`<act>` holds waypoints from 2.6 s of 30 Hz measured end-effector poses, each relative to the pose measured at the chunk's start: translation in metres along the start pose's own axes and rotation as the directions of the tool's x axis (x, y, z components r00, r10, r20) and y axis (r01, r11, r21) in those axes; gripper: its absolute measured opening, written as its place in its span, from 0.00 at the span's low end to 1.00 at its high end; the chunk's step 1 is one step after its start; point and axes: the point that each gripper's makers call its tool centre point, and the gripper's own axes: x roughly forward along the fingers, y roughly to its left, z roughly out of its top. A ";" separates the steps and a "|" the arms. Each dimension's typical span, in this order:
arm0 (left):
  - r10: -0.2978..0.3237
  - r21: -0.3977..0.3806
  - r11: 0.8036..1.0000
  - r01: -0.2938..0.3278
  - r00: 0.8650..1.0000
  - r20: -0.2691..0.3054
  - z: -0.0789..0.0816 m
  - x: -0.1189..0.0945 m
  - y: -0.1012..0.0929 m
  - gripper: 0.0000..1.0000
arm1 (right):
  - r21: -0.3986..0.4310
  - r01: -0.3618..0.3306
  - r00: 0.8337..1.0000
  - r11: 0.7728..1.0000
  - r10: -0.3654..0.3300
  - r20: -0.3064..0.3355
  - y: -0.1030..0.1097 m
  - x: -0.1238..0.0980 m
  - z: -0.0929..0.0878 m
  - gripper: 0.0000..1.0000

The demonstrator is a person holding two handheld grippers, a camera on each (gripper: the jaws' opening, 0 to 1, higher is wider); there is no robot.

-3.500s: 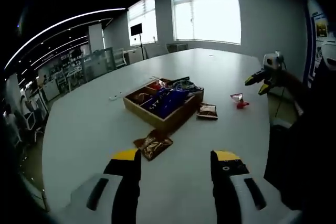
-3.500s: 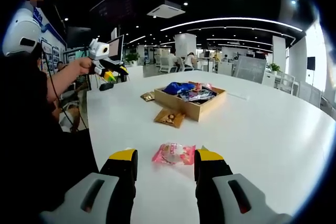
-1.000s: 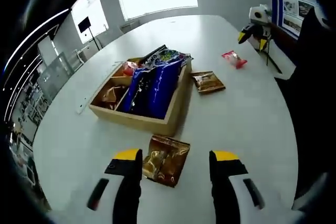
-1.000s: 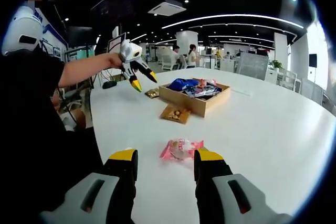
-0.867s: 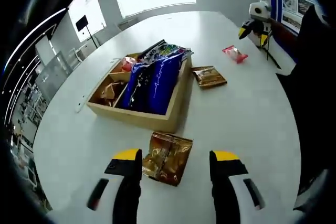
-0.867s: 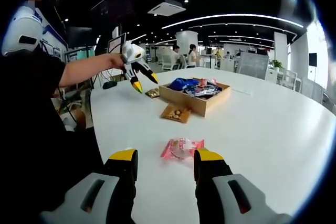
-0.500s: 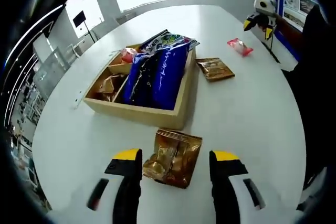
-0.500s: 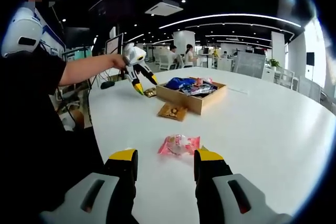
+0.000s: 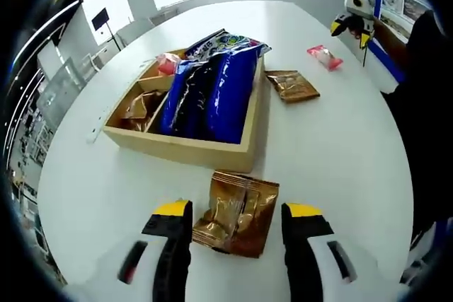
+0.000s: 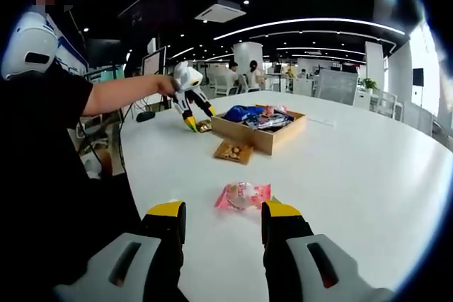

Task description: Pick up the scattered marshmallows, QQ candies, Oreo cookies, and mixed nuts on the table and sort them into separate containers

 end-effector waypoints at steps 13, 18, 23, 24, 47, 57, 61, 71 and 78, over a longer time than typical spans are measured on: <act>-0.080 -0.077 0.994 0.083 0.996 0.039 -0.001 0.003 -0.007 0.40 | 0.005 0.000 1.000 1.000 0.000 -0.005 0.000 0.001 -0.002 0.39; -0.087 -0.069 0.994 0.090 0.995 0.043 -0.001 0.003 -0.009 0.30 | 0.001 -0.006 1.000 1.000 0.006 0.000 0.001 0.003 0.001 0.39; -0.072 -0.074 0.994 0.074 0.997 0.036 -0.003 0.001 -0.007 0.27 | -0.001 -0.006 1.000 1.000 0.006 0.000 0.002 0.003 0.002 0.39; -0.066 -0.077 0.995 0.069 0.997 0.037 -0.004 0.001 -0.006 0.27 | -0.002 -0.007 1.000 1.000 0.007 0.001 0.002 0.003 0.002 0.39; 0.043 -0.155 0.988 -0.019 0.987 0.155 0.023 -0.022 0.019 0.27 | -0.006 -0.010 1.000 1.000 0.010 0.005 0.005 0.002 0.003 0.39; 0.117 -0.185 0.979 -0.081 0.973 0.198 0.036 -0.031 0.038 0.27 | 0.000 -0.011 1.000 1.000 0.011 0.006 0.003 0.002 0.000 0.39; 0.136 -0.218 0.972 -0.085 0.964 0.228 0.046 -0.033 0.035 0.27 | 0.001 -0.012 1.000 1.000 0.012 0.009 0.003 0.002 0.001 0.39; 0.167 -0.260 0.961 -0.095 0.948 0.271 0.061 -0.037 0.037 0.27 | 0.003 -0.019 1.000 1.000 0.019 0.012 0.004 0.004 0.000 0.39; 0.179 -0.267 0.958 -0.100 0.939 0.292 0.075 -0.037 0.038 0.27 | 0.002 -0.023 1.000 1.000 0.023 0.011 0.005 0.004 -0.001 0.39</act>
